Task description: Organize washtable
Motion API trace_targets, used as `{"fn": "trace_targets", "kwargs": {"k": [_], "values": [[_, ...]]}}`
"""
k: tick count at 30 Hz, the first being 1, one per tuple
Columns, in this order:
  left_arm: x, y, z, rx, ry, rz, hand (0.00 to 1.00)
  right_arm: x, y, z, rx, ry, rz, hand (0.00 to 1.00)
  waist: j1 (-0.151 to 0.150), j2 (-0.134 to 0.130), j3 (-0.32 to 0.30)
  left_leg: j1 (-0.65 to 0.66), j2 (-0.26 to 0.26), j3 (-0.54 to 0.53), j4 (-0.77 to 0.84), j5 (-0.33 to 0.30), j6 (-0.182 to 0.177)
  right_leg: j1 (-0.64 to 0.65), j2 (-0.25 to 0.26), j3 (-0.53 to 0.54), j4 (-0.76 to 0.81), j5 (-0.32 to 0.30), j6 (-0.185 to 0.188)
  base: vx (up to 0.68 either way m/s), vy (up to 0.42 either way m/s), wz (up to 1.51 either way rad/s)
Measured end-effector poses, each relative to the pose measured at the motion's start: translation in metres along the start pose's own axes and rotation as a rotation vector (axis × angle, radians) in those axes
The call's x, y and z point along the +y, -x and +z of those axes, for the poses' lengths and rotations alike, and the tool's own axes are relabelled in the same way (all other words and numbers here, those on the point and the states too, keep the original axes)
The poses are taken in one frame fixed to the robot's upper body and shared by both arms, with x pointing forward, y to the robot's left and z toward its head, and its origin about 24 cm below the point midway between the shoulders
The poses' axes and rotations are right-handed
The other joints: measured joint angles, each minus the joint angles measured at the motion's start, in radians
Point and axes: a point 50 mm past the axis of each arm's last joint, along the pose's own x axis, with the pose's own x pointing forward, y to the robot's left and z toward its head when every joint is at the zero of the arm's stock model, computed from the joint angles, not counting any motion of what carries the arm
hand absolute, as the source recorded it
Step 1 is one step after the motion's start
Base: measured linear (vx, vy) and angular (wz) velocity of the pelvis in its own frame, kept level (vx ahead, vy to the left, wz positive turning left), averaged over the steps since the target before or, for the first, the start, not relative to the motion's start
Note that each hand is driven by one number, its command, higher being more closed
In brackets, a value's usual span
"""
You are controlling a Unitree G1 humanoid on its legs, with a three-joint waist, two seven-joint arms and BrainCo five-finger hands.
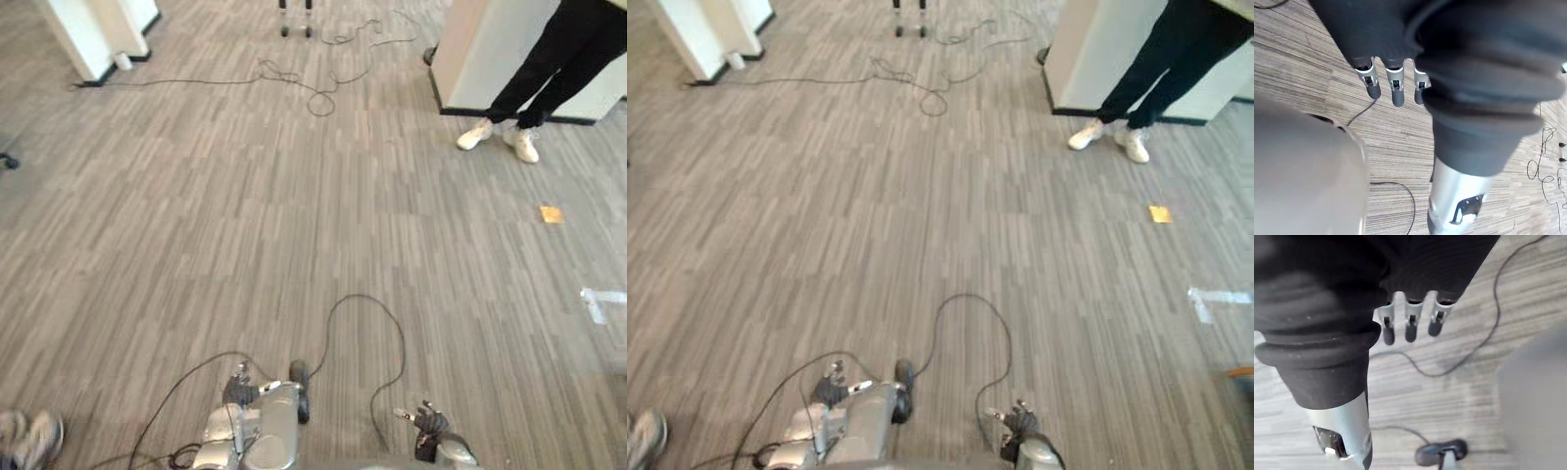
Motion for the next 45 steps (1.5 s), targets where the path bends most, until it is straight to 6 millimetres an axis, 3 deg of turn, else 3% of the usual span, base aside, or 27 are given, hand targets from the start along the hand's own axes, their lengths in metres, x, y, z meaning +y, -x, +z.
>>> {"fn": "trace_targets", "kwargs": {"k": [1, 3, 4, 7, 9, 11, 12, 13, 14, 15, 16, 17, 18, 21, 24, 27, 28, 29, 30, 32, 33, 34, 35, 37, 41, 43, 45], "values": [[0.003, 0.000, -0.002, 0.014, -0.010, 0.005, 0.00, 0.000, 0.001, -0.004, 0.010, -0.023, -0.004, 0.00, -0.022, 0.000, 0.011, 0.047, -0.027, -0.019, 0.002, -0.036, 0.007, -0.048, -0.017, -0.027, 0.134, 0.140, 0.015, 0.64, 0.148, 0.70], [-0.001, -0.001, -0.005, 0.046, -0.006, 0.001, 0.00, -0.004, 0.000, 0.003, -0.019, -0.013, -0.008, 0.00, -0.019, 0.004, 0.015, 0.182, -0.045, -0.035, -0.035, -0.102, 0.008, -0.177, -0.056, -0.120, 0.280, 0.014, -0.087, 0.67, 0.147, 0.28], [-0.005, 0.000, -0.008, 0.056, 0.004, -0.003, 0.00, -0.006, 0.000, 0.006, -0.034, -0.010, -0.013, 0.00, -0.019, 0.025, 0.021, 0.240, -0.042, -0.045, -0.056, -0.126, 0.012, -0.226, -0.056, -0.166, 0.248, -0.039, -0.100, 0.72, 0.145, 0.13], [-0.008, 0.001, -0.013, 0.076, 0.009, 0.002, 0.00, -0.007, 0.000, 0.015, -0.077, -0.022, -0.015, 0.00, -0.025, 0.040, 0.029, 0.384, -0.035, -0.067, -0.100, -0.194, 0.014, -0.348, -0.038, -0.251, -0.094, -0.096, -0.101, 0.54, 0.061, 0.19], [-0.007, 0.002, -0.017, 0.096, 0.008, 0.012, 0.00, -0.008, -0.001, 0.018, -0.087, -0.028, -0.015, 0.00, -0.048, 0.040, 0.028, 0.452, -0.037, -0.106, -0.105, -0.247, -0.012, -0.365, -0.016, -0.244, -0.471, 0.007, -0.085, 0.69, -0.016, 0.58], [-0.004, 0.003, -0.020, 0.105, 0.018, 0.025, 0.00, -0.011, -0.001, 0.018, -0.086, -0.044, -0.021, 0.00, -0.049, 0.042, 0.027, 0.513, -0.036, -0.109, -0.114, -0.291, -0.052, -0.376, -0.016, -0.221, -0.570, 0.051, -0.101, 0.65, -0.067, 0.61], [-0.005, 0.005, -0.025, 0.121, 0.045, 0.036, 0.00, -0.014, -0.001, 0.018, -0.087, -0.063, -0.030, 0.00, -0.058, 0.058, 0.017, 0.555, -0.013, -0.118, -0.116, -0.339, -0.076, -0.386, -0.012, -0.223, -0.537, 0.088, -0.138, 0.80, -0.164, 0.98], [-0.006, 0.011, -0.038, 0.156, 0.072, 0.048, 0.00, -0.016, -0.001, 0.019, -0.088, -0.055, -0.031, 0.00, -0.073, 0.089, -0.011, 0.573, 0.025, -0.139, -0.072, -0.340, -0.117, -0.385, 0.008, -0.244, -0.476, 0.134, -0.167, 1.02, -0.221, 1.06], [-0.006, 0.013, -0.040, 0.165, 0.087, 0.055, 0.00, -0.014, -0.001, 0.018, -0.084, -0.053, -0.027, 0.00, -0.075, 0.092, -0.015, 0.550, 0.040, -0.152, 0.011, -0.328, -0.128, -0.376, 0.008, -0.255, -0.452, 0.160, -0.171, 0.87, -0.200, 0.84], [-0.010, 0.014, -0.043, 0.176, 0.141, 0.067, 0.00, -0.017, -0.001, 0.023, -0.101, -0.042, -0.029, 0.00, -0.070, 0.125, -0.021, 0.461, 0.084, -0.156, 0.257, -0.295, -0.167, -0.369, 0.028, -0.281, -0.380, 0.153, -0.199, 1.02, -0.234, 0.44], [-0.013, 0.015, -0.043, 0.175, 0.192, 0.081, 0.00, -0.021, -0.001, 0.028, -0.117, -0.021, -0.034, 0.00, -0.069, 0.162, -0.018, 0.350, 0.128, -0.151, 0.503, -0.140, -0.184, -0.328, 0.050, -0.289, -0.364, 0.090, -0.213, 0.81, -0.169, 0.14], [-0.016, 0.015, -0.043, 0.175, 0.200, 0.079, 0.00, -0.023, -0.001, 0.030, -0.122, -0.013, -0.036, 0.00, -0.064, 0.177, -0.023, 0.303, 0.151, -0.139, 0.612, -0.063, -0.184, -0.307, 0.062, -0.279, -0.372, 0.081, -0.222, 0.95, -0.154, -0.29], [-0.017, 0.015, -0.042, 0.170, 0.199, 0.075, 0.00, -0.024, -0.002, 0.032, -0.124, 0.002, -0.039, 0.00, -0.046, 0.187, -0.013, 0.227, 0.203, -0.091, 0.758, -0.067, -0.176, -0.238, 0.089, -0.256, -0.407, 0.067, -0.241, 0.63, -0.049, -0.40], [-0.006, 0.011, -0.031, 0.116, 0.181, 0.089, 0.00, -0.017, 0.000, 0.021, -0.087, -0.012, -0.037, 0.00, -0.038, 0.133, 0.011, 0.098, 0.201, -0.040, 0.797, -0.118, -0.112, 0.015, 0.072, -0.227, -0.579, 0.018, -0.250, 0.76, -0.089, -0.09], [-0.003, 0.009, -0.022, 0.074, 0.177, 0.088, 0.00, -0.015, -0.002, 0.017, -0.056, -0.013, -0.040, 0.00, -0.011, 0.124, 0.013, -0.029, 0.154, -0.010, 0.464, -0.137, -0.111, 0.127, 0.044, -0.200, -0.648, -0.022, -0.228, 0.54, 0.009, -0.26], [-0.007, 0.009, -0.018, 0.046, 0.199, 0.085, 0.00, -0.011, -0.003, 0.017, -0.046, -0.020, -0.035, 0.00, 0.018, 0.136, 0.014, -0.074, 0.105, -0.050, -0.063, -0.065, -0.185, 0.223, 0.021, -0.137, -0.720, -0.092, -0.201, 0.61, 0.191, -0.69], [-0.004, 0.010, -0.020, 0.045, 0.214, 0.096, 0.00, -0.013, -0.003, 0.015, -0.037, -0.008, -0.039, 0.00, 0.031, 0.145, 0.012, -0.086, 0.134, -0.044, -0.090, -0.063, -0.184, 0.269, 0.026, -0.097, -0.735, -0.143, -0.208, 0.61, 0.307, -0.79], [0.001, 0.009, -0.018, 0.039, 0.213, 0.104, 0.00, -0.011, -0.003, 0.014, -0.028, -0.009, -0.035, 0.00, 0.036, 0.131, 0.012, -0.096, 0.127, -0.042, -0.043, -0.002, -0.143, 0.291, 0.016, -0.082, -0.731, -0.171, -0.215, 0.66, 0.340, -0.67], [0.008, 0.009, -0.018, 0.037, 0.201, 0.120, 0.00, -0.008, -0.001, 0.006, -0.005, -0.016, -0.028, 0.00, 0.032, 0.092, -0.013, -0.119, 0.096, -0.033, 0.033, 0.025, -0.120, 0.292, -0.020, -0.059, -0.684, -0.185, -0.225, 0.71, 0.337, -0.30], [0.017, 0.009, -0.018, 0.038, 0.184, 0.137, 0.00, -0.007, 0.002, -0.006, 0.022, -0.021, -0.030, 0.00, 0.033, 0.048, -0.033, -0.115, 0.072, -0.006, 0.099, 0.034, -0.074, 0.213, -0.059, -0.029, -0.464, -0.151, -0.161, 0.82, 0.367, -0.11], [0.026, 0.007, -0.017, 0.040, 0.156, 0.149, 0.00, -0.003, 0.004, -0.014, 0.046, -0.036, -0.023, 0.00, 0.029, 0.001, -0.028, -0.065, 0.029, 0.014, 0.122, -0.033, -0.016, 0.093, -0.096, 0.010, -0.139, -0.040, -0.023, 0.76, 0.327, 0.09], [0.029, 0.006, -0.016, 0.047, 0.144, 0.153, 0.00, -0.002, 0.005, -0.016, 0.053, -0.056, -0.023, 0.00, 0.018, -0.005, -0.018, -0.035, 0.005, 0.014, 0.123, -0.059, -0.009, 0.040, -0.106, 0.027, -0.006, 0.033, 0.020, 0.85, 0.349, 0.30], [0.031, 0.006, -0.020, 0.078, 0.136, 0.160, 0.00, -0.001, 0.003, -0.010, 0.029, -0.069, -0.020, 0.00, -0.001, -0.013, -0.008, 0.042, -0.031, 0.001, 0.127, -0.108, 0.000, -0.050, -0.117, 0.007, 0.219, 0.054, 0.037, 0.65, 0.238, 0.26], [0.024, 0.008, -0.028, 0.116, 0.130, 0.143, 0.00, -0.008, 0.002, -0.003, -0.005, -0.044, -0.030, 0.00, -0.012, 0.018, 0.009, 0.223, -0.044, -0.003, 0.073, -0.183, 0.017, -0.162, -0.114, -0.095, 0.332, -0.020, -0.054, 0.57, 0.200, 0.08], [0.006, 0.008, -0.034, 0.156, 0.074, 0.067, 0.00, -0.012, 0.001, 0.015, -0.094, -0.052, -0.035, 0.00, -0.056, 0.047, 0.010, 0.423, -0.044, -0.069, -0.072, -0.216, 0.013, -0.372, -0.064, -0.294, 0.026, -0.092, -0.089, 0.69, 0.144, 0.48], [0.004, 0.007, -0.034, 0.159, 0.052, 0.057, 0.00, -0.017, 0.000, 0.017, -0.096, -0.059, -0.048, 0.00, -0.062, 0.044, 0.013, 0.530, -0.047, -0.112, -0.146, -0.243, -0.011, -0.415, -0.052, -0.376, -0.411, 0.004, -0.087, 0.72, 0.016, 0.66], [0.005, 0.010, -0.039, 0.172, 0.042, 0.055, 0.00, -0.021, 0.000, 0.017, -0.090, -0.055, -0.057, 0.00, -0.069, 0.044, 0.012, 0.611, -0.045, -0.124, -0.202, -0.264, -0.047, -0.423, -0.048, -0.405, -0.579, 0.057, -0.105, 0.73, -0.046, 0.61]]}}
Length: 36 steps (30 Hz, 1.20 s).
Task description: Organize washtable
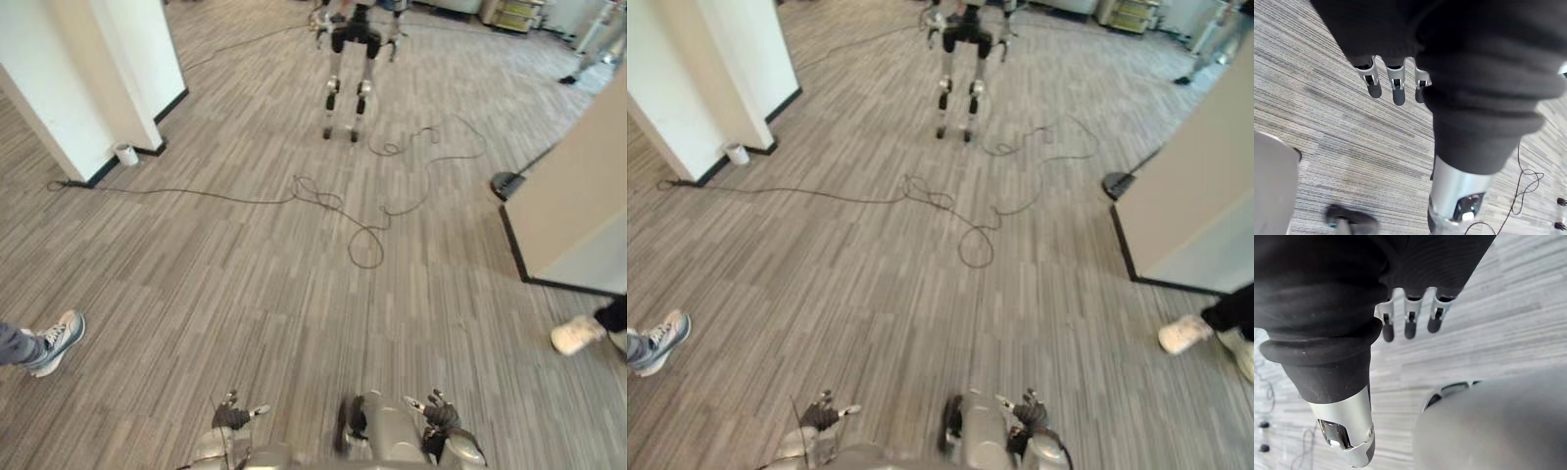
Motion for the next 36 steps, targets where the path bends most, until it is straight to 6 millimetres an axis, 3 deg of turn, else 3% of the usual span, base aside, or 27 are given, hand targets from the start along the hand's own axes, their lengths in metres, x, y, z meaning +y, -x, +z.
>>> {"fn": "trace_targets", "kwargs": {"k": [1, 2, 3, 4, 5, 6, 7, 9, 12, 14, 16, 17, 18, 19, 20, 21, 22, 23, 24, 25, 26, 28, 29, 32, 33, 35, 36], "values": [[0.001, 0.001, -0.004, 0.010, -0.001, 0.003, 0.00, -0.003, 0.000, -0.001, 0.005, 0.005, -0.006, 0.00, -0.009, -0.001, -0.002, 0.049, 0.010, -0.012, 0.004, -0.022, -0.038, -0.013, -0.001, -0.005, 0.032, 0.002, -0.042, 0.86, -0.097, 0.84], [0.002, 0.003, -0.008, 0.019, -0.003, 0.005, 0.00, -0.004, 0.001, -0.004, 0.018, 0.003, -0.011, 0.00, -0.020, 0.001, -0.003, 0.064, 0.021, -0.031, 0.056, -0.036, -0.061, -0.009, 0.004, 0.005, 0.078, 0.054, -0.123, 1.06, -0.166, 0.93], [0.000, 0.003, -0.008, 0.020, 0.002, 0.001, 0.00, -0.006, 0.001, -0.005, 0.027, 0.000, -0.015, 0.00, -0.035, 0.018, -0.012, 0.045, 0.049, -0.041, 0.150, -0.047, -0.086, -0.007, 0.018, 0.007, 0.127, 0.109, -0.167, 0.90, -0.194, 0.70], [-0.005, 0.004, -0.011, 0.029, 0.047, 0.004, 0.00, -0.013, 0.001, -0.003, 0.019, -0.015, -0.026, 0.00, -0.035, 0.049, -0.026, -0.018, 0.096, -0.026, 0.352, -0.027, -0.123, 0.002, 0.054, 0.008, 0.188, 0.119, -0.165, 0.89, -0.199, 0.26], [-0.008, 0.005, -0.012, 0.033, 0.085, 0.010, 0.00, -0.019, 0.001, 0.002, -0.003, -0.005, -0.034, 0.00, -0.032, 0.091, -0.028, -0.088, 0.148, -0.018, 0.539, 0.058, -0.146, 0.032, 0.093, 0.011, 0.210, 0.063, -0.169, 0.87, -0.160, -0.42], [-0.013, 0.006, -0.015, 0.044, 0.126, 0.010, 0.00, -0.020, 0.000, 0.009, -0.028, 0.011, -0.032, 0.00, -0.025, 0.127, -0.025, -0.185, 0.203, 0.006, 0.769, 0.301, -0.143, 0.083, 0.151, 0.039, 0.201, 0.004, -0.187, 0.86, -0.113, -0.94], [-0.013, 0.005, -0.012, 0.033, 0.125, 0.010, 0.00, -0.015, 0.000, 0.009, -0.031, 0.002, -0.022, 0.00, -0.022, 0.133, -0.019, -0.282, 0.250, 0.031, 0.960, 0.276, -0.127, 0.147, 0.187, 0.073, 0.188, -0.033, -0.194, 1.03, -0.122, -0.98], [-0.008, 0.003, -0.001, -0.009, 0.121, 0.017, 0.00, -0.003, 0.000, 0.006, -0.013, -0.006, 0.007, 0.00, -0.012, 0.101, -0.001, -0.377, 0.256, 0.056, 1.075, 0.201, -0.116, 0.265, 0.202, 0.134, 0.149, -0.071, -0.205, 0.84, -0.099, -0.91], [-0.001, 0.002, 0.014, -0.086, 0.113, 0.026, 0.00, 0.012, 0.002, -0.001, 0.021, 0.037, 0.056, 0.00, 0.039, 0.049, 0.005, -0.555, 0.214, 0.071, 0.902, 0.130, -0.059, 0.475, 0.195, 0.284, -0.003, -0.080, -0.214, 0.78, -0.020, -1.30], [-0.001, 0.002, 0.020, -0.121, 0.119, 0.016, 0.00, 0.016, 0.000, 0.004, 0.014, 0.040, 0.066, 0.00, 0.053, 0.051, 0.006, -0.648, 0.165, 0.046, 0.634, 0.127, -0.072, 0.556, 0.169, 0.365, -0.057, -0.118, -0.184, 0.70, 0.145, -1.17], [-0.002, 0.004, 0.015, -0.110, 0.119, 0.012, 0.00, 0.006, -0.001, -0.002, 0.045, 0.059, 0.043, 0.00, 0.066, 0.091, -0.001, -0.669, 0.157, -0.002, 0.181, 0.191, -0.157, 0.642, 0.172, 0.455, -0.079, -0.179, -0.163, 0.70, 0.285, -1.23], [-0.001, 0.005, 0.011, -0.098, 0.115, 0.014, 0.00, 0.001, -0.001, -0.004, 0.052, 0.064, 0.032, 0.00, 0.073, 0.101, -0.007, -0.678, 0.165, -0.006, 0.156, 0.209, -0.140, 0.665, 0.176, 0.477, -0.076, -0.205, -0.161, 0.92, 0.441, -1.23], [0.007, 0.005, 0.008, -0.086, 0.112, 0.032, 0.00, 0.002, 0.002, -0.013, 0.078, 0.060, 0.031, 0.00, 0.082, 0.080, -0.025, -0.683, 0.144, -0.005, 0.257, 0.291, -0.079, 0.701, 0.150, 0.512, -0.043, -0.254, -0.144, 0.99, 0.461, -0.83], [0.019, 0.004, 0.003, -0.064, 0.088, 0.056, 0.00, 0.006, 0.006, -0.024, 0.105, 0.048, 0.038, 0.00, 0.073, 0.033, -0.050, -0.683, 0.120, 0.012, 0.309, 0.297, -0.068, 0.670, 0.116, 0.508, 0.062, -0.262, -0.130, 0.85, 0.358, -0.57], [0.020, 0.004, 0.003, -0.063, 0.085, 0.058, 0.00, 0.006, 0.006, -0.025, 0.108, 0.047, 0.038, 0.00, 0.073, 0.029, -0.052, -0.682, 0.118, 0.014, 0.312, 0.295, -0.067, 0.665, 0.115, 0.507, 0.079, -0.262, -0.129, 0.83, 0.284, -0.42], [0.033, 0.004, 0.003, -0.055, 0.061, 0.086, 0.00, 0.013, 0.012, -0.036, 0.133, 0.014, 0.049, 0.00, 0.080, -0.044, -0.070, -0.648, 0.081, 0.064, 0.326, 0.228, -0.027, 0.519, 0.070, 0.494, 0.409, -0.212, -0.050, 0.77, 0.237, -0.34], [0.038, 0.002, 0.005, -0.047, 0.049, 0.096, 0.00, 0.019, 0.011, -0.033, 0.122, -0.002, 0.058, 0.00, 0.067, -0.071, -0.052, -0.594, 0.046, 0.072, 0.332, 0.176, 0.004, 0.417, 0.034, 0.464, 0.641, -0.039, 0.079, 0.74, 0.228, -0.31], [0.038, 0.001, 0.006, -0.039, 0.046, 0.097, 0.00, 0.019, 0.010, -0.032, 0.117, -0.012, 0.058, 0.00, 0.056, -0.064, -0.035, -0.557, 0.033, 0.074, 0.332, 0.149, 0.014, 0.379, 0.013, 0.436, 0.743, -0.020, 0.088, 0.67, 0.218, -0.09], [0.035, 0.001, 0.002, -0.016, 0.051, 0.102, 0.00, 0.018, 0.008, -0.024, 0.088, -0.007, 0.059, 0.00, 0.052, -0.052, -0.020, -0.463, 0.028, 0.080, 0.325, 0.094, 0.025, 0.312, -0.016, 0.382, 0.879, -0.065, 0.034, 0.52, 0.162, -0.13], [0.032, 0.002, 0.001, -0.014, 0.057, 0.101, 0.00, 0.014, 0.007, -0.021, 0.074, 0.012, 0.052, 0.00, 0.052, -0.042, -0.017, -0.408, 0.033, 0.085, 0.313, 0.067, 0.028, 0.283, -0.019, 0.345, 0.906, -0.095, 0.018, 0.64, 0.187, -0.27], [0.026, 0.002, -0.002, -0.007, 0.064, 0.090, 0.00, 0.010, 0.006, -0.015, 0.044, 0.033, 0.046, 0.00, 0.048, -0.001, -0.013, -0.313, 0.046, 0.090, 0.275, 0.031, 0.034, 0.213, -0.017, 0.275, 0.892, -0.142, -0.005, 0.63, 0.164, -0.24], [0.019, 0.003, -0.004, -0.002, 0.054, 0.066, 0.00, 0.010, 0.005, -0.004, -0.007, 0.031, 0.047, 0.00, 0.033, 0.016, -0.014, -0.190, 0.059, 0.090, 0.200, 0.000, 0.024, 0.068, -0.010, 0.172, 0.743, -0.175, -0.006, 0.75, 0.137, 0.05], [0.013, 0.002, -0.004, 0.002, 0.057, 0.050, 0.00, 0.010, 0.004, 0.000, -0.020, 0.027, 0.047, 0.00, 0.023, 0.015, -0.014, -0.132, 0.059, 0.081, 0.162, -0.014, 0.012, 0.020, 0.000, 0.151, 0.578, -0.171, 0.000, 0.65, 0.056, 0.31], [0.000, 0.003, -0.006, 0.012, 0.084, 0.026, 0.00, 0.008, 0.004, -0.001, -0.019, 0.016, 0.038, 0.00, 0.021, 0.011, -0.018, -0.023, 0.061, 0.054, 0.113, -0.052, -0.053, -0.009, 0.046, 0.173, 0.255, -0.071, -0.044, 0.78, -0.032, 0.63], [0.002, 0.003, -0.007, 0.013, 0.076, 0.031, 0.00, 0.008, 0.004, -0.003, -0.008, 0.016, 0.038, 0.00, 0.013, 0.000, -0.028, -0.015, 0.067, 0.026, 0.183, -0.071, -0.084, -0.002, 0.053, 0.187, 0.257, 0.036, -0.087, 0.83, -0.120, 1.06], [-0.009, 0.003, -0.007, 0.021, 0.109, 0.014, 0.00, 0.005, 0.003, 0.005, -0.031, 0.045, 0.040, 0.00, 0.009, 0.058, -0.040, -0.131, 0.141, -0.001, 0.501, -0.024, -0.111, 0.019, 0.060, 0.124, 0.342, -0.003, -0.106, 0.79, -0.133, 0.86], [-0.014, 0.003, -0.005, 0.014, 0.134, 0.010, 0.00, 0.003, 0.002, 0.008, -0.045, 0.061, 0.038, 0.00, 0.009, 0.093, -0.037, -0.238, 0.186, -0.001, 0.730, 0.138, -0.112, 0.062, 0.080, 0.115, 0.354, -0.056, -0.128, 0.93, -0.156, 0.30]]}}
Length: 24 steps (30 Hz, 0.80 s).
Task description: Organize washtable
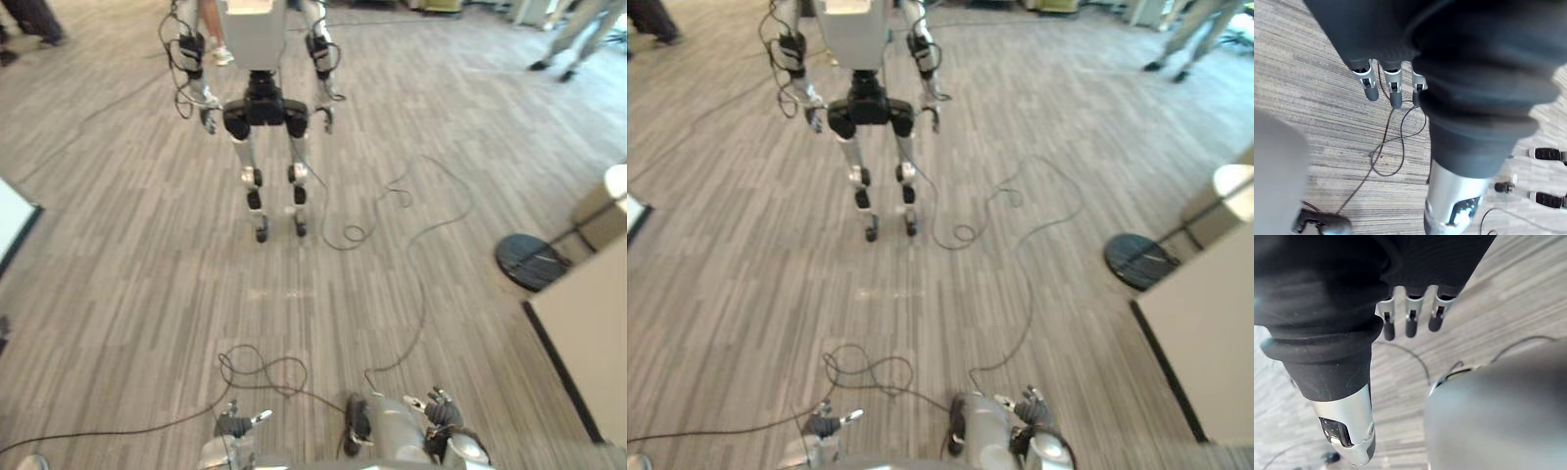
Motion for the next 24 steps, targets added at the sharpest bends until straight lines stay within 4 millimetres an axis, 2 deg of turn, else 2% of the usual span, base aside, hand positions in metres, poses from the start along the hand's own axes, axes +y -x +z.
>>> {"fn": "trace_targets", "kwargs": {"k": [1, 2, 3, 4, 5, 7, 9, 10, 11, 12, 13, 14, 15, 16, 17, 18, 19, 20, 21, 23, 24], "values": [[-0.001, 0.001, -0.001, -0.004, 0.002, -0.003, 0.00, -0.002, 0.000, 0.003, -0.007, 0.012, -0.004, 0.00, 0.009, 0.009, 0.007, -0.080, 0.054, 0.017, 0.185, 0.037, -0.002, 0.065, 0.025, 0.020, -0.016, -0.062, -0.026, 0.77, -0.133, 0.19], [-0.001, 0.001, 0.000, -0.009, 0.003, -0.004, 0.00, -0.003, -0.001, 0.002, -0.001, 0.014, -0.009, 0.00, 0.010, 0.016, 0.011, -0.109, 0.076, 0.029, 0.241, 0.033, 0.004, 0.101, 0.032, 0.021, -0.022, -0.066, -0.034, 0.60, -0.086, 0.15], [0.000, 0.001, 0.003, -0.023, 0.002, -0.002, 0.00, -0.004, 0.001, -0.003, 0.024, 0.013, -0.015, 0.00, 0.011, 0.010, 0.016, -0.160, 0.088, 0.044, 0.295, 0.024, 0.017, 0.189, 0.039, 0.034, -0.053, -0.076, -0.048, 0.69, -0.092, 0.22], [0.003, 0.001, 0.007, -0.045, -0.002, 0.003, 0.00, -0.001, 0.002, -0.007, 0.040, 0.009, -0.011, 0.00, 0.017, -0.011, 0.015, -0.212, 0.084, 0.070, 0.290, 0.021, 0.022, 0.275, 0.037, 0.054, -0.108, -0.099, -0.045, 0.80, -0.109, 0.21], [0.005, 0.002, 0.008, -0.052, -0.002, 0.006, 0.00, 0.001, 0.002, -0.008, 0.045, 0.010, -0.007, 0.00, 0.018, -0.019, 0.014, -0.243, 0.079, 0.084, 0.272, 0.012, 0.037, 0.305, 0.036, 0.066, -0.132, -0.105, -0.044, 0.74, -0.089, 0.01], [0.006, 0.001, 0.015, -0.083, -0.004, 0.008, 0.00, 0.007, 0.000, -0.006, 0.045, 0.020, 0.004, 0.00, 0.023, -0.025, 0.012, -0.362, 0.054, 0.147, 0.092, -0.033, 0.050, 0.398, 0.026, 0.096, -0.200, -0.110, -0.034, 0.57, -0.008, -0.33], [0.005, 0.001, 0.017, -0.093, 0.001, 0.004, 0.00, 0.010, -0.001, -0.004, 0.045, 0.023, 0.012, 0.00, 0.030, -0.024, 0.013, -0.407, 0.027, 0.168, -0.081, -0.033, 0.050, 0.452, 0.020, 0.129, -0.241, -0.111, -0.032, 0.64, 0.094, -0.57], [0.002, 0.001, 0.021, -0.111, 0.004, -0.003, 0.00, 0.012, -0.001, -0.007, 0.061, 0.012, 0.009, 0.00, 0.052, -0.031, 0.017, -0.415, -0.002, 0.173, -0.262, -0.019, 0.046, 0.491, 0.007, 0.163, -0.260, -0.117, -0.019, 0.64, 0.136, -0.79], [0.001, 0.000, 0.022, -0.117, -0.003, -0.008, 0.00, 0.010, 0.000, -0.013, 0.082, -0.001, 0.000, 0.00, 0.063, -0.031, 0.017, -0.402, -0.028, 0.167, -0.414, 0.038, 0.031, 0.517, 0.004, 0.187, -0.266, -0.126, 0.007, 0.63, 0.180, -0.87], [0.000, 0.001, 0.020, -0.111, -0.013, -0.015, 0.00, 0.006, 0.000, -0.015, 0.090, 0.003, -0.011, 0.00, 0.071, -0.013, 0.006, -0.399, -0.023, 0.151, -0.526, 0.100, 0.044, 0.537, 0.022, 0.214, -0.265, -0.143, 0.038, 0.66, 0.254, -0.83], [-0.002, 0.001, 0.018, -0.105, -0.004, -0.020, 0.00, 0.003, 0.001, -0.017, 0.097, 0.006, -0.015, 0.00, 0.070, -0.012, -0.011, -0.404, -0.029, 0.126, -0.492, 0.207, 0.129, 0.569, 0.024, 0.243, -0.244, -0.167, 0.079, 0.81, 0.298, -0.53], [0.006, -0.001, 0.023, -0.116, -0.033, -0.004, 0.00, 0.015, 0.004, -0.025, 0.120, -0.014, 0.005, 0.00, 0.059, -0.084, -0.033, -0.395, -0.071, 0.145, -0.471, 0.149, 0.149, 0.554, -0.030, 0.252, -0.184, -0.162, 0.100, 0.69, 0.253, -0.29], [0.009, -0.001, 0.025, -0.119, -0.054, -0.002, 0.00, 0.016, 0.006, -0.029, 0.131, -0.021, 0.006, 0.00, 0.056, -0.109, -0.046, -0.390, -0.086, 0.153, -0.468, 0.133, 0.153, 0.525, -0.048, 0.257, -0.127, -0.140, 0.122, 0.67, 0.204, 0.01], [0.014, -0.002, 0.026, -0.118, -0.075, 0.001, 0.00, 0.019, 0.008, -0.036, 0.158, -0.032, 0.011, 0.00, 0.047, -0.134, -0.046, -0.358, -0.112, 0.157, -0.460, 0.093, 0.170, 0.463, -0.068, 0.255, 0.029, -0.053, 0.149, 0.66, 0.220, 0.00], [0.015, -0.004, 0.027, -0.105, -0.082, 0.001, 0.00, 0.020, 0.008, -0.037, 0.162, -0.039, 0.010, 0.00, 0.038, -0.135, -0.036, -0.316, -0.126, 0.156, -0.464, 0.065, 0.177, 0.410, -0.082, 0.256, 0.170, 0.027, 0.183, 0.65, 0.221, 0.02], [0.014, -0.006, 0.027, -0.087, -0.087, 0.000, 0.00, 0.017, 0.008, -0.036, 0.160, -0.048, -0.001, 0.00, 0.037, -0.132, -0.025, -0.261, -0.140, 0.157, -0.474, 0.036, 0.183, 0.358, -0.095, 0.251, 0.320, 0.026, 0.209, 0.60, 0.212, 0.04], [0.012, -0.005, 0.022, -0.063, -0.086, -0.006, 0.00, 0.014, 0.007, -0.032, 0.143, -0.048, -0.007, 0.00, 0.033, -0.118, -0.017, -0.172, -0.146, 0.158, -0.496, 0.007, 0.185, 0.299, -0.102, 0.229, 0.450, 0.000, 0.202, 0.45, 0.158, 0.02], [0.010, -0.005, 0.019, -0.054, -0.088, -0.012, 0.00, 0.011, 0.007, -0.032, 0.137, -0.038, -0.011, 0.00, 0.026, -0.102, -0.012, -0.128, -0.147, 0.156, -0.518, -0.002, 0.186, 0.271, -0.102, 0.214, 0.479, -0.016, 0.196, 0.52, 0.176, 0.10], [0.007, -0.004, 0.016, -0.046, -0.091, -0.020, 0.00, 0.009, 0.006, -0.028, 0.116, -0.032, -0.013, 0.00, 0.015, -0.095, -0.013, -0.054, -0.148, 0.152, -0.565, -0.003, 0.188, 0.213, -0.101, 0.172, 0.475, -0.048, 0.192, 0.54, 0.151, 0.26], [0.005, -0.004, 0.014, -0.040, -0.088, -0.027, 0.00, 0.010, 0.006, -0.025, 0.099, -0.034, -0.012, 0.00, 0.013, -0.092, -0.012, 0.027, -0.147, 0.136, -0.624, -0.004, 0.183, 0.151, -0.097, 0.123, 0.341, -0.100, 0.175, 0.42, 0.088, 0.35], [0.005, -0.004, 0.013, -0.039, -0.081, -0.026, 0.00, 0.009, 0.006, -0.025, 0.099, -0.041, -0.017, 0.00, 0.016, -0.092, -0.012, 0.065, -0.146, 0.129, -0.641, -0.018, 0.160, 0.125, -0.096, 0.115, 0.215, -0.106, 0.169, 0.43, -0.003, 0.43]]}}
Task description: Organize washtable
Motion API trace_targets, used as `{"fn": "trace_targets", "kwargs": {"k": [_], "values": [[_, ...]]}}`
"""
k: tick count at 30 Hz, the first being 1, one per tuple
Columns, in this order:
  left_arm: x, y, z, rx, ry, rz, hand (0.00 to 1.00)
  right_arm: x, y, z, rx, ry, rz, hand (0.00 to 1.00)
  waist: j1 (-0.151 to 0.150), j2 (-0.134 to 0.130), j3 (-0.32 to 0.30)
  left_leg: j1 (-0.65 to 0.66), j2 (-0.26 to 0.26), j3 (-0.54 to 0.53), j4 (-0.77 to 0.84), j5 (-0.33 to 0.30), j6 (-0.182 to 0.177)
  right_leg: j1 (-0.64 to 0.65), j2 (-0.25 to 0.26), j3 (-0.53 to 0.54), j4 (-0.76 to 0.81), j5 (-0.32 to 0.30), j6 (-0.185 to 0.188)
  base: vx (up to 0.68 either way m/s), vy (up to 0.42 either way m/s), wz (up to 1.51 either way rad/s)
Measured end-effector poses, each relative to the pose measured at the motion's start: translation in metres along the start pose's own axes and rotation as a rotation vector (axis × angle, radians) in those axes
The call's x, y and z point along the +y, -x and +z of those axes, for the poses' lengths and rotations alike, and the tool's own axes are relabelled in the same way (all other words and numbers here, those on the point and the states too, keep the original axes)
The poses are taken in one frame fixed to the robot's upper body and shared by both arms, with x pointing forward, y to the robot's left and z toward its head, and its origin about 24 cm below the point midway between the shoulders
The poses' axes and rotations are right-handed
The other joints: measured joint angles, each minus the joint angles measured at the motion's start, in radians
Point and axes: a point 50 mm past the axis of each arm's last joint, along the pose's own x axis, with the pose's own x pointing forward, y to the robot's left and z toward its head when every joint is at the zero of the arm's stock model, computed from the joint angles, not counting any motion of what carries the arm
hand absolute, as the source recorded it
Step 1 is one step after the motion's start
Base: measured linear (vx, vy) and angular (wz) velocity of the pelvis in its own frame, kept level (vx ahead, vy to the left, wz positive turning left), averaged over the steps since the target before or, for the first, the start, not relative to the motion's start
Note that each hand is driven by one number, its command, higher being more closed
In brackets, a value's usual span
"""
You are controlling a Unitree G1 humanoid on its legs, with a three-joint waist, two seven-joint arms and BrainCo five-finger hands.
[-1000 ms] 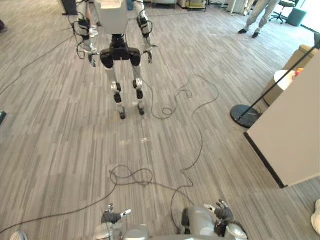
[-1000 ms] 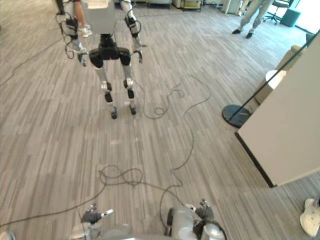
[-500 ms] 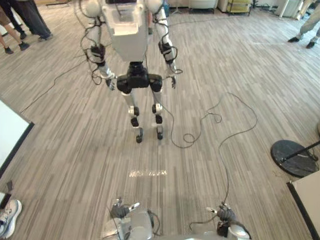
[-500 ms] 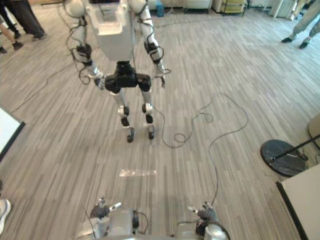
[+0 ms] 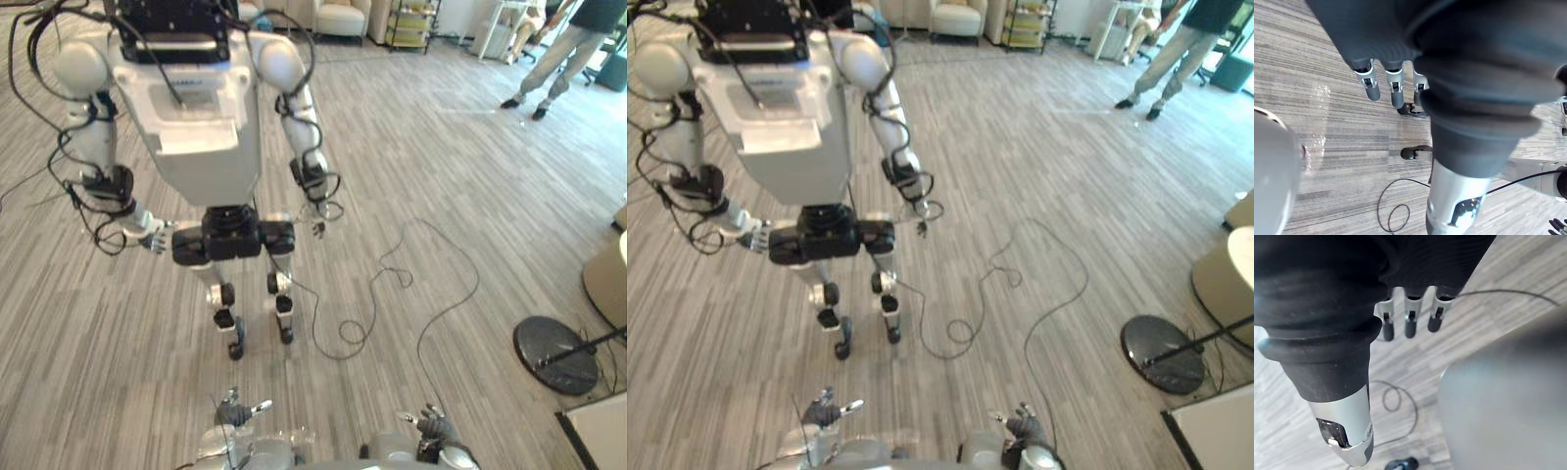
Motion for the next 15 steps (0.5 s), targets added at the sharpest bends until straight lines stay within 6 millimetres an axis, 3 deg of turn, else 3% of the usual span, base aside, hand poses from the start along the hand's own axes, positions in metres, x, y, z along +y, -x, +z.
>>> {"fn": "trace_targets", "kwargs": {"k": [2, 3, 4, 8, 10, 11, 12, 13, 14, 15], "values": [[0.003, 0.001, -0.004, 0.011, 0.013, 0.012, 0.00, 0.001, 0.000, 0.000, 0.001, -0.002, 0.001, 0.00, 0.000, -0.002, -0.001, 0.042, -0.001, -0.001, -0.005, -0.027, -0.042, -0.003, 0.009, 0.004, -0.207, 0.051, -0.046, 0.51, -0.020, 0.44], [0.009, 0.002, -0.007, 0.016, 0.019, 0.029, 0.00, 0.004, 0.001, -0.003, 0.010, -0.004, 0.008, 0.00, 0.004, -0.024, -0.015, 0.058, -0.018, -0.003, -0.002, -0.042, -0.065, -0.003, 0.009, 0.004, -0.348, 0.213, -0.083, 0.41, -0.068, 0.28], [0.009, 0.003, -0.010, 0.030, 0.043, 0.043, 0.00, 0.003, 0.001, -0.003, 0.016, 0.001, 0.007, 0.00, 0.007, -0.022, -0.027, 0.077, -0.013, -0.013, -0.002, -0.054, -0.081, 0.014, 0.011, -0.008, -0.365, 0.186, -0.082, 0.40, -0.079, 0.16], [-0.006, 0.010, -0.027, 0.077, 0.084, 0.021, 0.00, -0.013, 0.000, -0.003, 0.013, 0.022, -0.029, 0.00, 0.000, 0.065, -0.055, 0.101, 0.057, -0.010, -0.004, -0.057, -0.094, 0.113, 0.072, -0.045, -0.523, 0.196, -0.097, 0.34, -0.095, 0.01], [-0.006, 0.011, -0.029, 0.081, 0.087, 0.021, 0.00, -0.013, 0.001, -0.005, 0.019, 0.021, -0.030, 0.00, 0.002, 0.064, -0.056, 0.120, 0.066, -0.008, 0.037, -0.035, -0.128, 0.186, 0.078, -0.048, -0.582, 0.199, -0.099, 0.29, -0.087, 0.02], [-0.001, 0.012, -0.032, 0.089, 0.091, 0.034, 0.00, -0.011, 0.001, -0.007, 0.026, 0.017, -0.028, 0.00, 0.005, 0.048, -0.054, 0.117, 0.067, -0.003, 0.034, -0.059, -0.117, 0.212, 0.068, -0.047, -0.601, 0.199, -0.099, 0.18, -0.072, 0.09], [0.000, 0.013, -0.035, 0.093, 0.090, 0.035, 0.00, -0.011, 0.001, -0.008, 0.034, 0.017, -0.027, 0.00, 0.002, 0.047, -0.060, 0.132, 0.070, 0.001, -0.027, -0.065, -0.106, 0.231, 0.064, -0.047, -0.613, 0.200, -0.098, 0.13, -0.038, 0.12], [-0.004, 0.014, -0.034, 0.090, 0.098, 0.027, 0.00, -0.013, 0.001, -0.008, 0.034, 0.021, -0.032, 0.00, 0.000, 0.060, -0.064, 0.143, 0.077, 0.003, -0.144, -0.026, -0.140, 0.244, 0.068, -0.053, -0.626, 0.203, -0.092, 0.02, 0.015, 0.04], [-0.008, 0.014, -0.035, 0.092, 0.108, 0.022, 0.00, -0.016, 0.001, -0.009, 0.037, 0.027, -0.037, 0.00, 0.005, 0.068, -0.071, 0.145, 0.085, 0.007, -0.162, 0.003, -0.111, 0.244, 0.074, -0.045, -0.645, 0.212, -0.075, 0.00, 0.065, -0.03], [-0.006, 0.014, -0.035, 0.092, 0.106, 0.024, 0.00, -0.016, 0.002, -0.010, 0.042, 0.029, -0.037, 0.00, 0.005, 0.073, -0.080, 0.140, 0.082, 0.007, -0.154, 0.005, -0.111, 0.251, 0.070, -0.041, -0.660, 0.219, -0.066, -0.01, 0.055, -0.08]]}}
